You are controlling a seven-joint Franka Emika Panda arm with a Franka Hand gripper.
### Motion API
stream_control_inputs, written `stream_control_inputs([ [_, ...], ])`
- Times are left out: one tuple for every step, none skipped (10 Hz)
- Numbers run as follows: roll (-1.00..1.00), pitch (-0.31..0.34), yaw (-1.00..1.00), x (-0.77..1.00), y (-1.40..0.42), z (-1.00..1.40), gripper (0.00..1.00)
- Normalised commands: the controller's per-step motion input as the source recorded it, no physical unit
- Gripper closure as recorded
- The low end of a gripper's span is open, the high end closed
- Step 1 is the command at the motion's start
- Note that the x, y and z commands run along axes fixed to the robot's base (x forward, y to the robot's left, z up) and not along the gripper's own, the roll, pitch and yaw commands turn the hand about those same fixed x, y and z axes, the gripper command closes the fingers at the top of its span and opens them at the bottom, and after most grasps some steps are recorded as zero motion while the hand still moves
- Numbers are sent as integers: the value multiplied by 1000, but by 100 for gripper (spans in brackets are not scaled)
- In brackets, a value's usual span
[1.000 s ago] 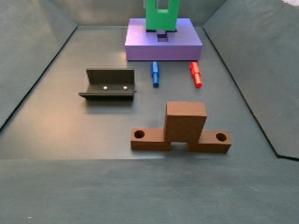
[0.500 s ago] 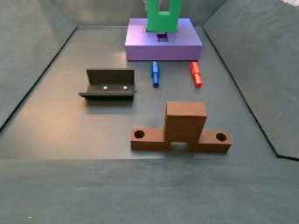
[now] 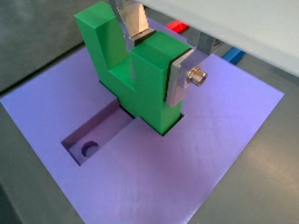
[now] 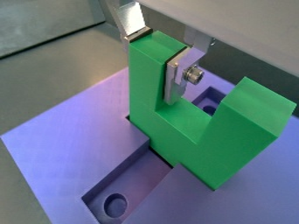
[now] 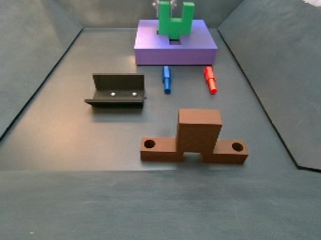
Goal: Pick up the green object. Move up. Place the green object on the fixture. Regrasp the green object. Move to above the board. Insert the green object.
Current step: Insert the green object.
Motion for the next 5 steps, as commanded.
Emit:
stream_control_inputs([
  [194,0,-97,0,-26,-954,100],
  [211,0,-117,0,-9,-906,100],
  [217,0,-111,0,-26,-891,100],
  [176,0,-111,0,-40,-691,100],
  [119,0,-143,0,-66,-520,100],
])
